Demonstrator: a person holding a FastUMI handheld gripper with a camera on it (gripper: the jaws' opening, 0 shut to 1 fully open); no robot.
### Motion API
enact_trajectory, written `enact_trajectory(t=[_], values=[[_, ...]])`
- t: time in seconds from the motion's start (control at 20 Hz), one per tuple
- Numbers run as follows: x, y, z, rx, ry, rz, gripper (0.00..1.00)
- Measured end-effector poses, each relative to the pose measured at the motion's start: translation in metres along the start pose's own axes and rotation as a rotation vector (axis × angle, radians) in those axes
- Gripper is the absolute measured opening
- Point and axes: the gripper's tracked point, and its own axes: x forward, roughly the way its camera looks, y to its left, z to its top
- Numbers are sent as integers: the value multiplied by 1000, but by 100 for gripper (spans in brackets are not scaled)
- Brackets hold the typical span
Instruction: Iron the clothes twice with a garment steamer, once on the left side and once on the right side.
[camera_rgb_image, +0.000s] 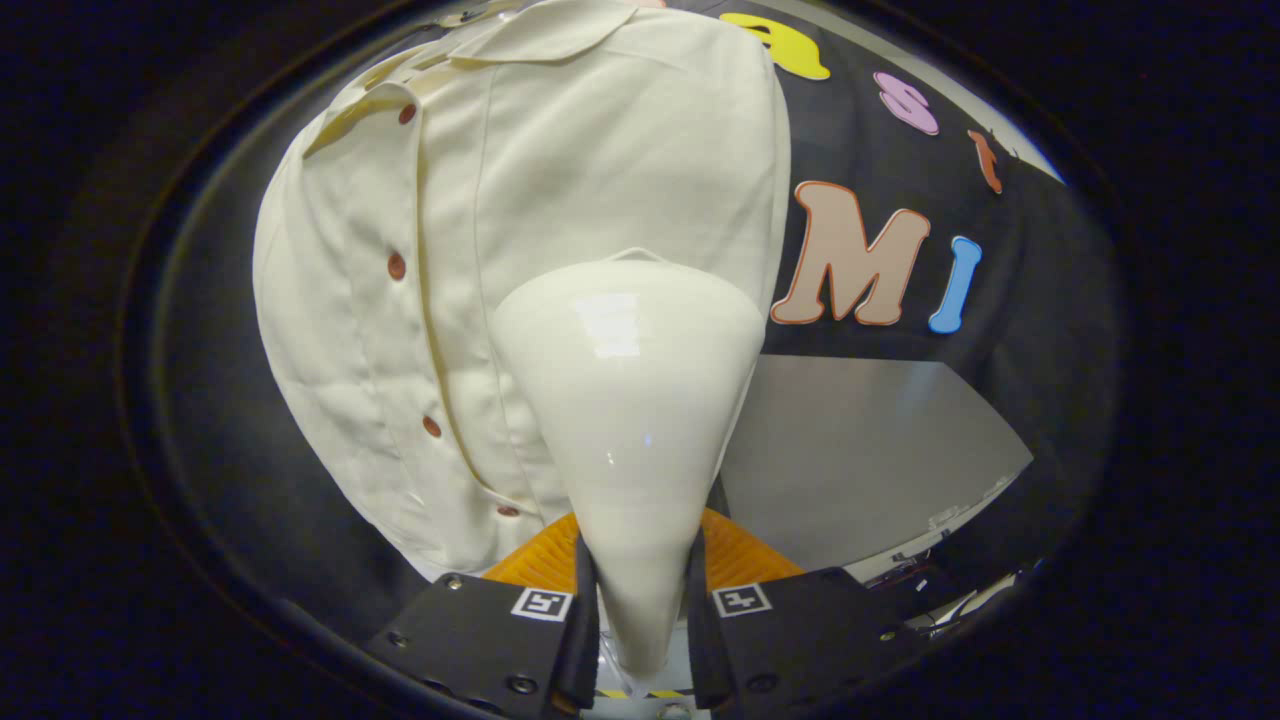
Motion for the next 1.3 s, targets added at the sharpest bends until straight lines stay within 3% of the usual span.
enact_trajectory(t=[0.95,1.3], values=[[91,6,-164,-20,293,-6,37],[93,12,-197,-22,295,12,37]])
